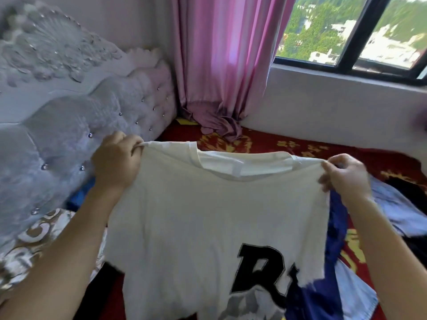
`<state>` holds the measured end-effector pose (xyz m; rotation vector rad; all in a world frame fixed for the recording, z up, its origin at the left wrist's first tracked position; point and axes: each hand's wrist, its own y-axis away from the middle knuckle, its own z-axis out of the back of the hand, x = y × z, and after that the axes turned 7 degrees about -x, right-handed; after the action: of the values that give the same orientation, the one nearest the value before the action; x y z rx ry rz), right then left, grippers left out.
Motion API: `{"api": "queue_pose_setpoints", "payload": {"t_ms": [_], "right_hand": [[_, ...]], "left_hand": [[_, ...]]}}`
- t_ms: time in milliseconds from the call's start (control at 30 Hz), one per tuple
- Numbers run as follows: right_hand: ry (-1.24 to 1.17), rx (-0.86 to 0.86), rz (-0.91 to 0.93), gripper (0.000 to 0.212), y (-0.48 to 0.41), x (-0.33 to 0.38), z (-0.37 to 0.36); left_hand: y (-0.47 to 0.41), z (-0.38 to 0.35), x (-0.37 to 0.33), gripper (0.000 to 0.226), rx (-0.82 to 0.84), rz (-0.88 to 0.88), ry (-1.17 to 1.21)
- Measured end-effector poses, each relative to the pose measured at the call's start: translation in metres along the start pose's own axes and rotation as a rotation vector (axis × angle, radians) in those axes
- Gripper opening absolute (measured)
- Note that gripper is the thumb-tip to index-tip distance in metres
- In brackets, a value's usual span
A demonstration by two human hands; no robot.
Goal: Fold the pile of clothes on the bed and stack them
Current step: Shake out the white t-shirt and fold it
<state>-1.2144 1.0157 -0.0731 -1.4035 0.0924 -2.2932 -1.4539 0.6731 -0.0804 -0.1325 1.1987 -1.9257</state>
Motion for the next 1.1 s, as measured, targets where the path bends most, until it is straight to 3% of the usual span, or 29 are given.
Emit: {"api": "queue_pose_setpoints", "payload": {"t_ms": [67, 167, 233, 300, 400, 567, 733, 967, 1100], "right_hand": [[-0.017, 0.034, -0.095, 0.021, -0.025, -0.003, -0.03], [-0.098, 0.06, -0.139, 0.011, -0.058, 0.002, -0.067], [-0.208, 0.258, -0.208, 0.058, -0.061, -0.008, -0.086], [-0.114, 0.431, -0.25, 0.08, -0.036, -0.032, -0.099], [0.032, 0.586, -0.286, 0.085, 0.027, -0.098, -0.115], [0.143, 0.716, -0.602, 0.071, 0.137, -0.191, -0.11], [0.304, 0.704, -0.819, 0.056, 0.193, -0.243, -0.103], [0.374, 0.48, -0.951, 0.029, 0.228, -0.303, -0.122], [0.259, 0.436, -1.054, 0.076, 0.245, -0.335, -0.14]], "left_hand": [[-0.017, -0.043, -0.01, 0.02, 0.109, 0.166, 0.02], [-0.045, -0.101, -0.024, 0.026, 0.239, 0.447, 0.331], [-0.037, -0.127, -0.028, 0.06, 0.487, 0.46, 0.451], [0.003, -0.146, -0.021, 0.088, 0.782, 0.452, 0.424], [0.1, -0.162, 0.005, 0.105, 1.044, 0.595, 0.277], [0.241, -0.137, 0.036, 0.092, 1.387, 0.842, 0.039], [0.321, -0.125, 0.09, 0.093, 1.484, 0.835, -0.098], [0.353, -0.139, 0.104, 0.063, 1.281, 0.95, -0.226], [0.375, -0.159, 0.122, 0.061, 1.165, 1.015, -0.315]]}}
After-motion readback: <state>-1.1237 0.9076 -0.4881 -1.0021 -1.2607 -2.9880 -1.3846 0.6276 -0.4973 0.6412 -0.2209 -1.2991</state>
